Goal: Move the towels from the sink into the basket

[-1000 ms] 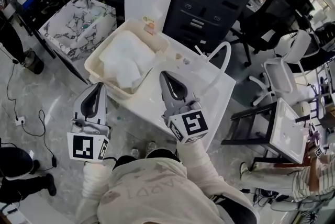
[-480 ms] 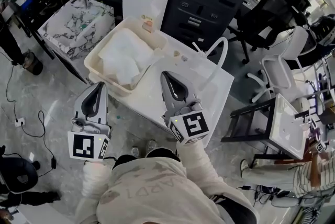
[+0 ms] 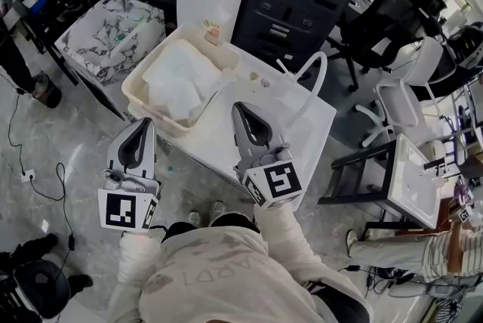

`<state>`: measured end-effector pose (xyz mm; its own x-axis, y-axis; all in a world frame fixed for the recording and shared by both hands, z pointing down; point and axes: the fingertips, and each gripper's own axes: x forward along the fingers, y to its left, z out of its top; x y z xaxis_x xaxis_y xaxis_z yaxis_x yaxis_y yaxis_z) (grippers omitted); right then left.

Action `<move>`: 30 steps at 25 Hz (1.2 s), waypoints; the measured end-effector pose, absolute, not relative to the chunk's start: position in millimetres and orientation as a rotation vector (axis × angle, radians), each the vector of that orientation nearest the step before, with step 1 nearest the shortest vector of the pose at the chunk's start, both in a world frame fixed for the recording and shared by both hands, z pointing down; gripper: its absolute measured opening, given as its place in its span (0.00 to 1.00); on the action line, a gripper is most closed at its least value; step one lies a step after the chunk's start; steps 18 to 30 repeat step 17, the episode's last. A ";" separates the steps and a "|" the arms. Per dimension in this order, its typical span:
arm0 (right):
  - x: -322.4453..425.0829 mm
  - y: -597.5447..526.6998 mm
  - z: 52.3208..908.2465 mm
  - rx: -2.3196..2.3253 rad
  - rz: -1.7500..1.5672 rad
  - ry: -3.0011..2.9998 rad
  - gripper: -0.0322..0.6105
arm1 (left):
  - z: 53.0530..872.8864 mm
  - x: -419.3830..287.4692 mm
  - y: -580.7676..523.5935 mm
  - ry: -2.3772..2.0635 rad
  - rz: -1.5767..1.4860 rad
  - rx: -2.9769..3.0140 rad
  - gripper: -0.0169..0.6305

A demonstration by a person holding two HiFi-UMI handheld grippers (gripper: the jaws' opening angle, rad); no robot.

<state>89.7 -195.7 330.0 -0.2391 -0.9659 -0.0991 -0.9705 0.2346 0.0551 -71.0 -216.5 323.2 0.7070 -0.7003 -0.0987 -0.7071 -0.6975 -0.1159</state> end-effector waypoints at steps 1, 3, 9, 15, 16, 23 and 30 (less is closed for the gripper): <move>89.6 -194.9 329.4 -1.909 0.163 2.432 0.06 | 323.1 -71.2 -215.7 1.149 0.072 -2.767 0.03; 89.7 -194.8 328.8 -1.910 0.164 2.429 0.06 | 323.4 -71.6 -215.5 1.151 0.074 -2.767 0.03; 91.6 -195.0 329.9 -1.912 0.159 2.419 0.06 | 323.4 -71.1 -216.0 1.157 0.079 -2.764 0.03; 89.8 -197.5 328.6 -1.910 0.156 2.417 0.07 | 323.2 -71.8 -218.0 1.159 0.078 -2.766 0.03; 89.6 -198.4 328.1 -1.908 0.151 2.412 0.06 | 323.1 -71.6 -218.6 1.158 0.077 -2.767 0.03; 89.6 -199.3 327.5 -1.906 0.145 2.407 0.06 | 323.0 -71.4 -219.1 1.157 0.076 -2.768 0.03; 89.6 -199.3 327.5 -1.906 0.145 2.407 0.06 | 323.0 -71.4 -219.1 1.157 0.076 -2.768 0.03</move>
